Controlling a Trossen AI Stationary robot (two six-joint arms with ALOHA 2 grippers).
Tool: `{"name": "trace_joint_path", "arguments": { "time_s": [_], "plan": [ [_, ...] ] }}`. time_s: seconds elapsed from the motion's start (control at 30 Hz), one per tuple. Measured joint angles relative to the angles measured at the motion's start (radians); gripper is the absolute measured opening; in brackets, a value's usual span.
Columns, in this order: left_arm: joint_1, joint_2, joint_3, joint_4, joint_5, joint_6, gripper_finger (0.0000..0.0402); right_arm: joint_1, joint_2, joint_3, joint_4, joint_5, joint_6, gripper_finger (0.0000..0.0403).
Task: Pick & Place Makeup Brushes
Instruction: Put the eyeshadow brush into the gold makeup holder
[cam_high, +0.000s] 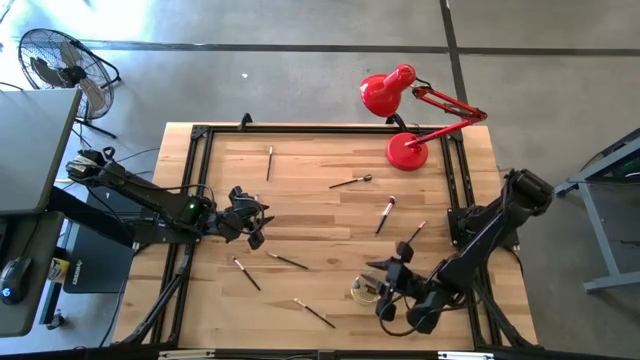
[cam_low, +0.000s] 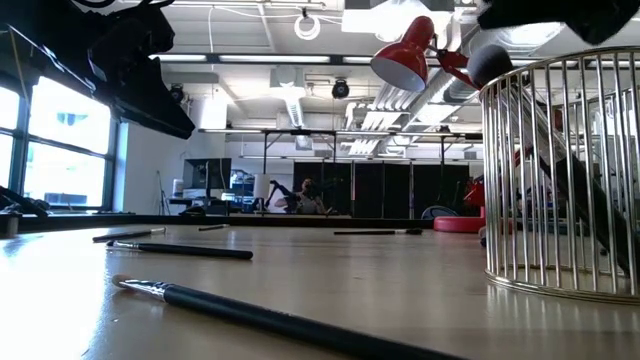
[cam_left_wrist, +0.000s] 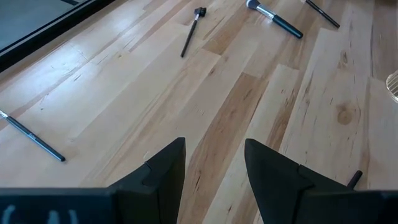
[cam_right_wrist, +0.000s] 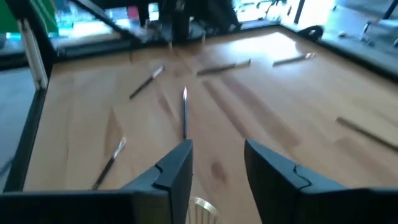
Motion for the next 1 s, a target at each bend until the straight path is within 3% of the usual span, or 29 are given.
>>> {"name": "trace_joint_path", "arguments": {
  "time_s": [0.07,0.17,0.33,0.5,0.7,0.8,1.0],
  "plan": [
    [0.0,0.0,0.0,0.0,0.0,0.0,0.0162,0.0,-0.042,0.0,-0.012,0.026,-0.031,0.0143],
    [0.0,0.0,0.0,0.0,0.0,0.0,0.0162,-0.017,-0.124,0.001,-0.077,-0.021,-0.047,0.0131],
    [0.0,0.0,0.0,0.002,0.0,0.0,0.0162,-0.116,-0.251,0.002,-0.349,-0.196,0.142,0.0078],
    [0.0,0.0,0.0,0.002,0.0,0.029,0.0163,-0.25,-0.309,0.002,-0.599,-0.374,0.223,0.0011],
    [0.0,0.0,0.0,0.0,0.002,0.037,0.0162,-0.36,-0.309,0.0,-0.719,-0.483,0.16,0.0016],
    [0.0,0.0,0.0,-0.005,0.057,0.102,0.0162,-0.389,-0.308,0.0,-0.722,-0.479,0.099,0.001],
    [0.0,0.0,0.0,-0.019,0.273,0.191,0.0162,-0.425,-0.308,0.0,-0.72,-0.47,0.05,0.0007]
  ]
}}
